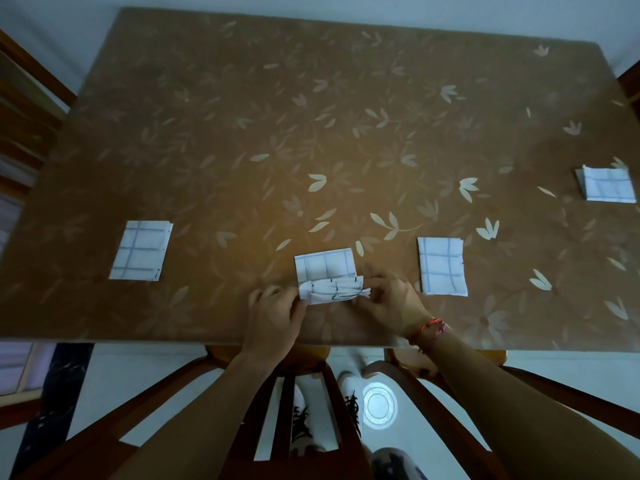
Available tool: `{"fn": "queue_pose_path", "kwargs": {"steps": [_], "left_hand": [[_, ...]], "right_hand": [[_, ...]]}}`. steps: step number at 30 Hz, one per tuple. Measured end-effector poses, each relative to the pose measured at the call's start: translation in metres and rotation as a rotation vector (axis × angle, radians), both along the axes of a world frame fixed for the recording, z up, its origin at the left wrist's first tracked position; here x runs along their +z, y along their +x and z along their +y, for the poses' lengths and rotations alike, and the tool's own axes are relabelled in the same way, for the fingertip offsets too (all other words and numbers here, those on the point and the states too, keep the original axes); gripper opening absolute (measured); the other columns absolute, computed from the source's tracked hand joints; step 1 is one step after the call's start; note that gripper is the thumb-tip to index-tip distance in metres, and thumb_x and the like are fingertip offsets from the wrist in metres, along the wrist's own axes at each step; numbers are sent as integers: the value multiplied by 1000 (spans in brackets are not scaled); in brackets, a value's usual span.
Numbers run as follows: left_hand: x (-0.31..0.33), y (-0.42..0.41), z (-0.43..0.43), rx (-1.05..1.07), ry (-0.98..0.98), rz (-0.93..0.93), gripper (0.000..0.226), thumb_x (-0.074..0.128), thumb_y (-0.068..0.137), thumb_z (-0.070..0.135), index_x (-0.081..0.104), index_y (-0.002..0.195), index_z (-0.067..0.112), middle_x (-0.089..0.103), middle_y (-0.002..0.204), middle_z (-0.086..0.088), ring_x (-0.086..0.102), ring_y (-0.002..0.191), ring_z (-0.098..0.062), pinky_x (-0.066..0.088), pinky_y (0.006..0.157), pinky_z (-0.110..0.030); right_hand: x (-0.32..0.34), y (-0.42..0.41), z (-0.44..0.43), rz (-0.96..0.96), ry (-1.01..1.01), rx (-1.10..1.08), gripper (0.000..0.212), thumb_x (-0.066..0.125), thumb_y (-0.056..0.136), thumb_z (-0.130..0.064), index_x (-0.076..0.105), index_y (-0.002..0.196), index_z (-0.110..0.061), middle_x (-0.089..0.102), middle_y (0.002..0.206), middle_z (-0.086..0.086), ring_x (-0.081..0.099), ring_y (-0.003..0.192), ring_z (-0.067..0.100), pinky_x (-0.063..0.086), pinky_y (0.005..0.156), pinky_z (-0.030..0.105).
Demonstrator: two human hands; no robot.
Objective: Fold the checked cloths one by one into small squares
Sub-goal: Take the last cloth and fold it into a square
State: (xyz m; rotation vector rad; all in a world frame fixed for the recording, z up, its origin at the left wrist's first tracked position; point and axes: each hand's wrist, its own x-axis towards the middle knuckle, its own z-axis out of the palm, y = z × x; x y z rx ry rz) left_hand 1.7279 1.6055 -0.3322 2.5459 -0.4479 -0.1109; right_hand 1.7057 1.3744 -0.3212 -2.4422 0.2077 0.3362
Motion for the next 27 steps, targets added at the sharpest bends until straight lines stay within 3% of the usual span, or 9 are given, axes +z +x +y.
{"fn": "queue_pose_path", "kwargs": {"steps": [3, 7, 11, 14, 16, 20, 23, 27], "left_hand": [[-2, 6, -2, 35, -22, 59, 10, 55, 91, 26, 56, 81, 25, 50, 69, 16, 54, 79, -15, 32, 80, -32], [-5, 16, -5, 74, -68, 85, 2, 61, 89, 22, 59, 90, 22, 52, 74, 14, 56, 77, -17, 41, 79, -37], [-9, 24, -8, 110, -65, 119, 20, 62, 89, 23, 61, 109, 20, 64, 83, 7, 59, 86, -18, 38, 87, -38], [-12, 27, -7, 107, -24, 107, 31, 60, 89, 23, 56, 120, 20, 63, 91, 4, 56, 94, -19, 32, 91, -36], [-12, 28, -6, 50, 29, 3, 34, 58, 88, 22, 56, 122, 17, 62, 105, 0, 54, 102, -22, 32, 92, -35], [-12, 27, -5, -238, 207, -206, 39, 49, 91, 18, 55, 129, 13, 53, 135, -6, 48, 124, -24, 39, 93, -37], [-15, 28, -5, -288, 331, -143, 47, 37, 94, 24, 48, 139, 12, 42, 149, -6, 37, 138, -23, 40, 99, -43], [-19, 29, -3, -291, 386, -65, 49, 33, 95, 27, 50, 137, 8, 44, 148, -8, 36, 139, -23, 41, 99, -45]], "right_hand": [[13, -1, 2, -9, 26, -104, 18, 69, 86, -37, 75, 97, -24, 71, 85, -7, 62, 71, 9, 51, 64, 24], [16, 11, 6, 36, 68, -179, 18, 69, 87, -30, 75, 95, -15, 73, 82, -1, 65, 70, 12, 51, 65, 23], [8, 20, 8, 66, 21, -214, 17, 69, 85, -32, 73, 93, -17, 72, 78, 0, 67, 74, 18, 57, 71, 36], [3, 25, 10, 65, 13, -231, 29, 68, 83, -34, 64, 108, -20, 70, 80, 0, 66, 77, 22, 57, 73, 41], [4, 26, 11, 69, -1, -231, 40, 67, 84, -33, 56, 120, -19, 70, 91, 2, 65, 84, 26, 56, 76, 41], [-2, 28, 10, 71, -7, -238, 38, 65, 86, -31, 54, 119, -19, 70, 98, 5, 65, 88, 29, 54, 78, 39], [-6, 29, 8, 80, -14, -211, 37, 64, 87, -32, 53, 121, -20, 69, 98, 4, 65, 87, 27, 54, 75, 37], [-4, 30, 7, 72, -21, -199, 36, 63, 88, -32, 52, 120, -19, 67, 91, 3, 64, 81, 27, 52, 69, 33]]}}
